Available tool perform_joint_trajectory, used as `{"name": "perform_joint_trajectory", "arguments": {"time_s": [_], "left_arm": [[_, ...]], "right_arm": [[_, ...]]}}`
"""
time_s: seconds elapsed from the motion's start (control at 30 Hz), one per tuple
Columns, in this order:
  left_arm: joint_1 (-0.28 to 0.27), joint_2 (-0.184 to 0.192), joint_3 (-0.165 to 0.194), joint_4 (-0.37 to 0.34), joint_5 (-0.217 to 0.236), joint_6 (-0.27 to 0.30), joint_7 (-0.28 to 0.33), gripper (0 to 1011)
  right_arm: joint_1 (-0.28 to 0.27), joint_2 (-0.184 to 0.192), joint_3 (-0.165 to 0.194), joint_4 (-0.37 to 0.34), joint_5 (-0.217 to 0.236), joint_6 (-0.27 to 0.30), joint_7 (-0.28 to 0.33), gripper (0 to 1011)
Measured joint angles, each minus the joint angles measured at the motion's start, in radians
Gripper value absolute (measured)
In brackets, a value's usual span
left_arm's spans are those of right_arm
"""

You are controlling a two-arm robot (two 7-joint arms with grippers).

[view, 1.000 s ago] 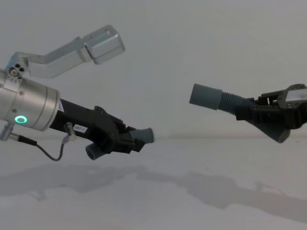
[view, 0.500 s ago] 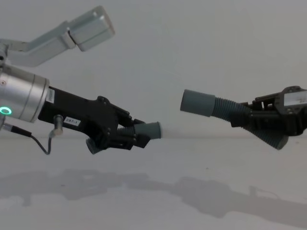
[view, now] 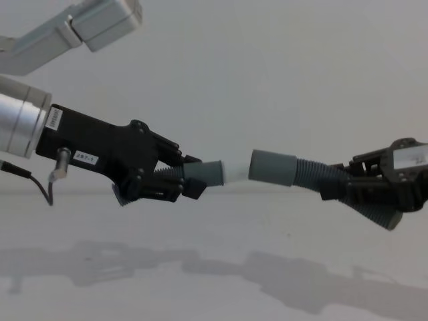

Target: Use both hands to pick up one end of the pipe from the table, align the ends, and insert them.

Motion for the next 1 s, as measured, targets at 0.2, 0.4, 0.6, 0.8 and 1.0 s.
{"name": "perform_joint_trajectory", "arguments": {"time_s": [0.2,0.4,0.6,0.8,1.0], "left_arm": [[0.001,0.02,-0.001,-0.019,-0.006,-0.007,-0.007,360],[0.0,0.033,0.0,-0.029,-0.01,-0.011,-0.012,360],[-0.004,0.042,0.004,-0.034,-0.015,-0.012,-0.018,360],[-0.008,0.046,0.009,-0.036,-0.018,-0.012,-0.023,360],[-0.013,0.051,0.018,-0.037,-0.023,-0.011,-0.03,360]], "right_arm": [[0.0,0.008,-0.013,0.0,-0.006,0.009,-0.004,266],[0.005,0.013,-0.023,0.002,-0.009,0.016,-0.007,265],[0.012,0.016,-0.03,0.004,-0.009,0.022,-0.011,265],[0.016,0.016,-0.033,0.005,-0.006,0.026,-0.016,265],[0.021,0.016,-0.035,0.005,0.0,0.029,-0.026,266]]}}
